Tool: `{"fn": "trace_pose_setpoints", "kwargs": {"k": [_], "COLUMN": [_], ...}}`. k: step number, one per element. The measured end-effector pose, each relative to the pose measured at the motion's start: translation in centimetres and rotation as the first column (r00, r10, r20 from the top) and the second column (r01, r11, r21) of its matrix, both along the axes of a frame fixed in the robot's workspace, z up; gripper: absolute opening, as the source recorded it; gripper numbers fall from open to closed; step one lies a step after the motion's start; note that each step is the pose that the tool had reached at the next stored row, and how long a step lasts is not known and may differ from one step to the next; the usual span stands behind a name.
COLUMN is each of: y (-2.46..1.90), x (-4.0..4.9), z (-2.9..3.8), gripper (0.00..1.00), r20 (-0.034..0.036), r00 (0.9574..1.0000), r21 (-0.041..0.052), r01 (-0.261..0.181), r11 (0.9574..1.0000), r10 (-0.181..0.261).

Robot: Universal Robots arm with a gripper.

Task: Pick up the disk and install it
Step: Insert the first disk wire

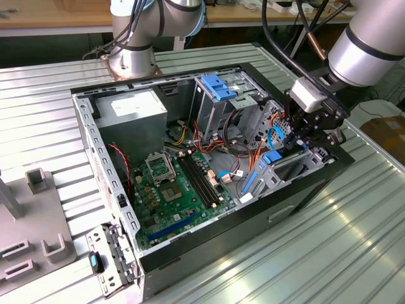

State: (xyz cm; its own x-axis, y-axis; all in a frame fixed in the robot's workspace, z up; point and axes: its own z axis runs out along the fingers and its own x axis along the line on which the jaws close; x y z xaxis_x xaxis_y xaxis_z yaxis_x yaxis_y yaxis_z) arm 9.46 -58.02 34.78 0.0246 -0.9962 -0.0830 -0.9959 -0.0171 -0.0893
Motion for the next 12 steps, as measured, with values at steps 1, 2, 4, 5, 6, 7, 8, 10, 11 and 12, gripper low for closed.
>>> {"fn": "trace_pose_setpoints", "kwargs": {"k": [1, 2, 4, 5, 6, 7, 8, 10, 11, 12], "y": [0.00, 0.00, 0.00, 0.00, 0.00, 0.00, 0.00, 0.00, 0.00, 0.00], "x": [0.00, 0.00, 0.00, 0.00, 0.00, 0.00, 0.00, 0.00, 0.00, 0.00], "z": [-0.01, -0.04, -0.15, -0.29, -0.40, -0.53, -0.63, -0.72, -0.78, -0.81], "gripper": [0.16, 0.16, 0.16, 0.16, 0.16, 0.16, 0.16, 0.16, 0.16, 0.16], "r20": [0.0000, 0.0000, 0.0000, 0.0000, 0.0000, 0.0000, 0.0000, -0.0001, 0.0000, 0.0000], "r00": [1.0000, 1.0000, 1.0000, 1.0000, 1.0000, 1.0000, 1.0000, 1.0000, 1.0000, 1.0000], "r21": [-0.0002, -0.0003, -0.0004, -0.0005, -0.0004, -0.0001, -0.0006, -0.0009, -0.0011, -0.0007], "r01": [0.000, 0.000, 0.000, 0.000, 0.000, 0.000, 0.000, 0.000, 0.000, 0.000], "r11": [1.0000, 1.0000, 1.0000, 1.0000, 1.0000, 1.0000, 1.0000, 1.0000, 1.0000, 1.0000], "r10": [0.000, 0.000, 0.000, 0.000, 0.000, 0.000, 0.000, 0.000, 0.000, 0.000]}}
